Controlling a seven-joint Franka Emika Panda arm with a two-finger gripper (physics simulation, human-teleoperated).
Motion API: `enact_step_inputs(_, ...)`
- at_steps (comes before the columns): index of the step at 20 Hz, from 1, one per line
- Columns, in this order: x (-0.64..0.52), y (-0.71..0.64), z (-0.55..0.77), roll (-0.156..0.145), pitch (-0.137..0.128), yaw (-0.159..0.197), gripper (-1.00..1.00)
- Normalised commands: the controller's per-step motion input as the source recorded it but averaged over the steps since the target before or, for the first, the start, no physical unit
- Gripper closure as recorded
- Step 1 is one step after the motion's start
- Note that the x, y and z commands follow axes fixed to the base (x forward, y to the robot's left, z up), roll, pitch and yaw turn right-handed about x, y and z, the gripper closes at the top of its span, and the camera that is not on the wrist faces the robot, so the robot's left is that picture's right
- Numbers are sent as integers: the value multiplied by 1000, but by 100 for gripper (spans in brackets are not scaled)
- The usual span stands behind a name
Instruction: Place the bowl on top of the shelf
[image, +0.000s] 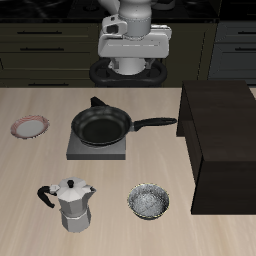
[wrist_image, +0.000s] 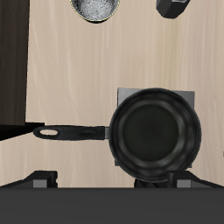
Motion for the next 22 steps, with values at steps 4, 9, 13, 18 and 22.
enact_step_inputs(4,322,26,16,-15,6,21,-100)
enact_step_inputs(9,377,34,14,-8,25,-6,-100)
enact_step_inputs(13,374,4,71,-31,0,2,-100)
enact_step_inputs(18,289,30,15,12,15,-3,-100)
enact_step_inputs(22,275,71,12,2,3,6,-100)
